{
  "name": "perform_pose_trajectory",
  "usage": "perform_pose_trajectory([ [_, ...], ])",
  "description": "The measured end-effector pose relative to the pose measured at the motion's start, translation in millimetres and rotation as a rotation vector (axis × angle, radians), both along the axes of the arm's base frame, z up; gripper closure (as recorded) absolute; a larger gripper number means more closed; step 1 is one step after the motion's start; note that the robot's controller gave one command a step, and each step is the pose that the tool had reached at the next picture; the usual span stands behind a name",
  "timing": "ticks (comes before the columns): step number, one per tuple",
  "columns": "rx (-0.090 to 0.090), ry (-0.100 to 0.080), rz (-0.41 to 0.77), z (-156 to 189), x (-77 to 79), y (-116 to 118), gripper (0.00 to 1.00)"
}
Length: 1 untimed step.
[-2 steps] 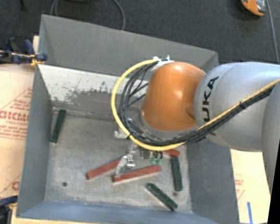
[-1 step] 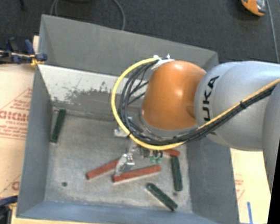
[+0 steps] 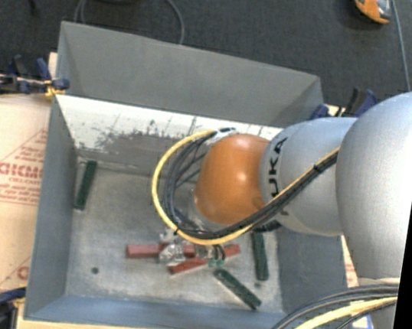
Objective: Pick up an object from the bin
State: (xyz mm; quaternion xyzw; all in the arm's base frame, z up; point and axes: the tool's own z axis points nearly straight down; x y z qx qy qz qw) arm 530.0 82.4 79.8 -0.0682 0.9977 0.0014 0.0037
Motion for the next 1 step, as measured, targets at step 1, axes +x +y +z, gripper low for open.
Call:
perform_pose_trajectory([
  [1,0.0,0.0,-0.001,0.0,0.0,0.0,1.0],
])
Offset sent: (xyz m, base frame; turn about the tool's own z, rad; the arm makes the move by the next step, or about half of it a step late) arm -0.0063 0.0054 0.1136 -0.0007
